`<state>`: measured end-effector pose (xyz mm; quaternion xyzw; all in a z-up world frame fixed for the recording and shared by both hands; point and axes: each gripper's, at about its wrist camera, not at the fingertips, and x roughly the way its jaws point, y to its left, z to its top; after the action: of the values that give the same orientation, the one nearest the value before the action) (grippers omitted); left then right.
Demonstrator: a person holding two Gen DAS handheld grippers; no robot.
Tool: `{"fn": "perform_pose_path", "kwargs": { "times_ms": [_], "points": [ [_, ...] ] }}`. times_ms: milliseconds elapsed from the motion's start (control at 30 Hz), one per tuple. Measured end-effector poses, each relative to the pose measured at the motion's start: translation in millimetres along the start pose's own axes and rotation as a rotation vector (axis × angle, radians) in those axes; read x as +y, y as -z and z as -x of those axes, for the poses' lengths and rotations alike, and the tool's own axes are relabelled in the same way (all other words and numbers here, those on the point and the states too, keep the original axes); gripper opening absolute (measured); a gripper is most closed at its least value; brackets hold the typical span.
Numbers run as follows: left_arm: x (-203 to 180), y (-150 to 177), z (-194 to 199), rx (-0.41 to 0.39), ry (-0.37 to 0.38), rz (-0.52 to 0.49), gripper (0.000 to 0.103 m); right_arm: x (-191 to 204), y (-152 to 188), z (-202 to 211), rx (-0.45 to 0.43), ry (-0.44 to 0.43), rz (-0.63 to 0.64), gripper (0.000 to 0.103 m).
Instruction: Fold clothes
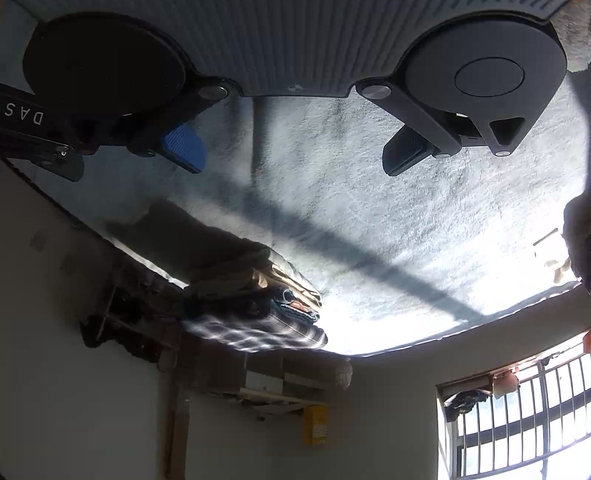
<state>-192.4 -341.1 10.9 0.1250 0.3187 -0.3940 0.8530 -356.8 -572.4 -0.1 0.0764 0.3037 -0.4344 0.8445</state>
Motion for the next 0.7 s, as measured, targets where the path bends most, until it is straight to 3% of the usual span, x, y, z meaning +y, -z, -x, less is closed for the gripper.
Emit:
{"fn": "perform_pose_path", "kwargs": {
  "times_ms": [700],
  "points": [
    [-3.1,1.5,2.3,-0.005,0.007,-0.012,0.103,-0.4,0.1,-1.3,0.008,-0.002,0.005,0.103]
  ]
}}
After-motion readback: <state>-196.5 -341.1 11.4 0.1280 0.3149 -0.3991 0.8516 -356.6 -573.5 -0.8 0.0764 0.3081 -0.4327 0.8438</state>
